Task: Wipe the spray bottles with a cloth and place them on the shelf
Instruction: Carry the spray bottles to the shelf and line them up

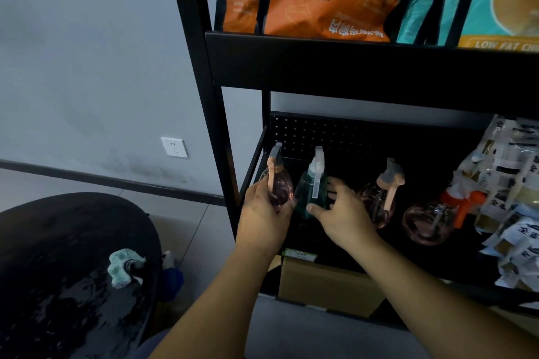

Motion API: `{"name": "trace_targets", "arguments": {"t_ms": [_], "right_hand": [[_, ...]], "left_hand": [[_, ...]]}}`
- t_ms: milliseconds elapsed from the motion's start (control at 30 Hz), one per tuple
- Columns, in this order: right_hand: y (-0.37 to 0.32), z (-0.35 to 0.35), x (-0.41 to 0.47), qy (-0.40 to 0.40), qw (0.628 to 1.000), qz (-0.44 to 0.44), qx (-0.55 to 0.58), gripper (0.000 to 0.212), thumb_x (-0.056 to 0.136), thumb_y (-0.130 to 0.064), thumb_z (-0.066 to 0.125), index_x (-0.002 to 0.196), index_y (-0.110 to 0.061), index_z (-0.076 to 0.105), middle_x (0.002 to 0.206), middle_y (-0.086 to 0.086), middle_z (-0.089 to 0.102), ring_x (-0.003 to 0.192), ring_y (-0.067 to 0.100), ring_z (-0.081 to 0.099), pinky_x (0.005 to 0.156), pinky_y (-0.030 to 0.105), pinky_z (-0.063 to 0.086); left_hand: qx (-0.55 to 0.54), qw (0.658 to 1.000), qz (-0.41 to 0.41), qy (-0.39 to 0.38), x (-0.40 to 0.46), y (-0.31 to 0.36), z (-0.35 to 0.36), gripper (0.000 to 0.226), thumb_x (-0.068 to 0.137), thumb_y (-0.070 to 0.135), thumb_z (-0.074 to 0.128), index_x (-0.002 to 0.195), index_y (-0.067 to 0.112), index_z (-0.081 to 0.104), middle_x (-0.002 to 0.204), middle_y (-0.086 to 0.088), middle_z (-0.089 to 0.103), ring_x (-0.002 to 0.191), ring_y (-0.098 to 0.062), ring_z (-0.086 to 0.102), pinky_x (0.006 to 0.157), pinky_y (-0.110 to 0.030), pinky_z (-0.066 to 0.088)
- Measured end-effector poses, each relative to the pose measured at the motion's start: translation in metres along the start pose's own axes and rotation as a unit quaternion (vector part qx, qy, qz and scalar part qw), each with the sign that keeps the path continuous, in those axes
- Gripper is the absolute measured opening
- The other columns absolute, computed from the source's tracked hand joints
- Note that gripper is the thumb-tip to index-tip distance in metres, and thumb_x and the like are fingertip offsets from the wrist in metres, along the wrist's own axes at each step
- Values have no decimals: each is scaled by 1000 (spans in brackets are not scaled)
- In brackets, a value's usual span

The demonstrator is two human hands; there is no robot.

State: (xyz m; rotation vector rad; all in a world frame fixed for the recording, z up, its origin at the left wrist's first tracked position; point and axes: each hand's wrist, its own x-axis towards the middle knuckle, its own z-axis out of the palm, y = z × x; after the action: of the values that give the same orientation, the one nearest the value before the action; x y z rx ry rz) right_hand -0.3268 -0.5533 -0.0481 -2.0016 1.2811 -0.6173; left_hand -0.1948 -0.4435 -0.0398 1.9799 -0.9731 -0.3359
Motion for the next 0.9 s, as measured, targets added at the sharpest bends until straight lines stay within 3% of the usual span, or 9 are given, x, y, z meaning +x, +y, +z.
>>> {"name": "trace_targets", "arguments": {"t_ms": [67, 100, 200, 233, 333, 467, 567, 900], "right_hand": [[2, -2, -8, -9, 1000, 15, 9, 81, 86, -29, 82, 154, -20, 38, 147, 2, 52, 133, 22, 53, 110, 44, 48], [4, -4, -13, -11, 1000, 15, 14, 83, 87, -27, 82, 155, -19, 35, 150, 3, 49, 136, 21, 51, 112, 44, 46], [7, -10, -26, -19, 1000, 8, 20, 83, 88, -26, 81, 156, -19, 34, 154, 2, 46, 140, 20, 47, 115, 41, 43], [8, -13, -31, -22, 999, 6, 22, 82, 89, -26, 80, 156, -19, 33, 155, 2, 45, 140, 20, 46, 115, 41, 43], [7, -23, -45, -24, 999, -6, 34, 80, 91, -26, 78, 157, -21, 32, 157, 1, 42, 142, 19, 44, 116, 41, 42], [8, -42, -66, -20, 999, -19, 34, 78, 93, -29, 76, 157, -22, 33, 157, -1, 41, 142, 17, 44, 116, 40, 42], [16, -55, -87, -24, 999, -20, 26, 75, 94, -33, 74, 157, -23, 34, 158, -1, 41, 142, 17, 44, 116, 41, 43], [57, -116, -116, 3, 999, 29, 45, 74, 93, -34, 75, 155, -21, 37, 154, 4, 45, 138, 25, 48, 113, 45, 44]], "left_hand": [[2, 1000, -1, 7, -3, -1, -1, 48, 94, 33, 77, 137, 22, 59, 130, 3, 57, 103, -4, 55, 76, -1, 41], [4, 1000, -1, 12, -6, -1, -2, 47, 94, 33, 77, 136, 22, 60, 129, 3, 59, 103, -4, 55, 79, -3, 44], [1, 999, -15, 35, -17, 1, -5, 44, 92, 33, 79, 130, 20, 61, 122, 3, 64, 108, -12, 63, 95, -33, 58], [-7, 999, -22, 43, -22, 4, -7, 44, 92, 33, 79, 129, 20, 61, 121, 4, 64, 109, -12, 64, 97, -35, 58], [-33, 997, -29, 59, -41, 15, -15, 50, 94, 29, 78, 139, 23, 56, 124, 9, 58, 109, -6, 58, 96, -23, 50], [-23, 998, -5, 59, -62, 28, -20, 45, 95, 30, 76, 137, 24, 60, 123, 9, 61, 115, -11, 62, 97, -27, 53], [-12, 999, 0, 45, -82, 37, -18, 48, 97, 29, 74, 141, 24, 57, 131, 9, 59, 124, -11, 58, 97, -20, 43], [30, 998, 57, -20, -117, 77, 13, 61, 99, 33, 72, 154, 21, 48, 151, 4, 53, 140, -13, 50, 108, -17, 37]]}}
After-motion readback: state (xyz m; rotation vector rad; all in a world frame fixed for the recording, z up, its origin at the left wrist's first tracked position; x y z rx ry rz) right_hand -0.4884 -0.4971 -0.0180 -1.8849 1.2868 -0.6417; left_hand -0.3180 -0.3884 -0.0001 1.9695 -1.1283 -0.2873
